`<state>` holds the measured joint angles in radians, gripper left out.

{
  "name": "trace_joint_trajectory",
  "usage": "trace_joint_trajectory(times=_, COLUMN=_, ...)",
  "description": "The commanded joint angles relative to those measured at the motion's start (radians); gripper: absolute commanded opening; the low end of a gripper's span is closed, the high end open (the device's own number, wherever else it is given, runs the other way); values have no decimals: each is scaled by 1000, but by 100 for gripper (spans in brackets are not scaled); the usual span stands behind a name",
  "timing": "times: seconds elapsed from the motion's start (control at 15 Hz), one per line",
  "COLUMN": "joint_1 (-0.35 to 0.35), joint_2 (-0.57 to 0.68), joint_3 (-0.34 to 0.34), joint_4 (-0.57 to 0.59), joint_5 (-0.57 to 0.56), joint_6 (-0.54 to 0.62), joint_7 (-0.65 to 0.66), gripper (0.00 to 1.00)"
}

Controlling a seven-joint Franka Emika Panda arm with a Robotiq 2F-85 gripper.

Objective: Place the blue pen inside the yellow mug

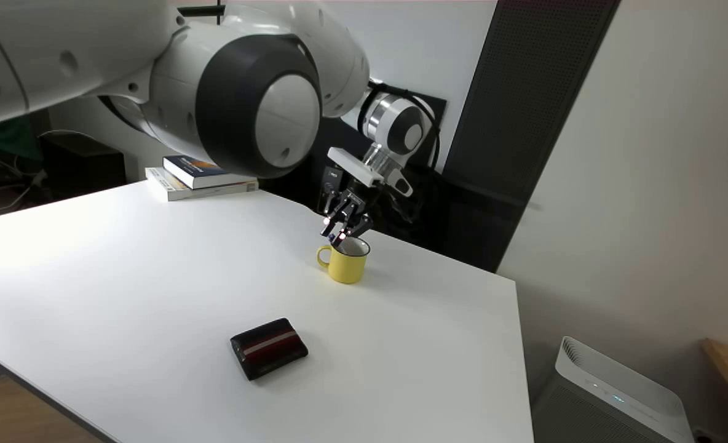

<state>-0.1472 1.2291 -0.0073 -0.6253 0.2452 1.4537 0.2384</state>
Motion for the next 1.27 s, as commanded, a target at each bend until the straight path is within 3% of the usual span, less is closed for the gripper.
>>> trace_joint_trajectory(times=0.0, joint_1=9, joint_2=33, joint_3=-4, joint_4=84, joint_5=-7, joint_6=-11, joint_7=30, gripper=73)
trace_joint_trajectory(times=0.2, joint_1=22, joint_2=29, joint_3=-5, joint_4=86, joint_5=-17, joint_6=-2, joint_7=7, gripper=93)
trace_joint_trajectory(times=0.33, joint_1=52, joint_2=15, joint_3=-15, joint_4=84, joint_5=-55, joint_6=36, joint_7=-67, gripper=100)
trace_joint_trajectory(times=0.8, joint_1=119, joint_2=-45, joint_3=-9, joint_4=71, joint_5=-139, joint_6=184, joint_7=-259, gripper=100)
trace_joint_trajectory(times=1.2, joint_1=118, joint_2=-40, joint_3=-4, joint_4=63, joint_5=-131, joint_6=186, joint_7=-252, gripper=100)
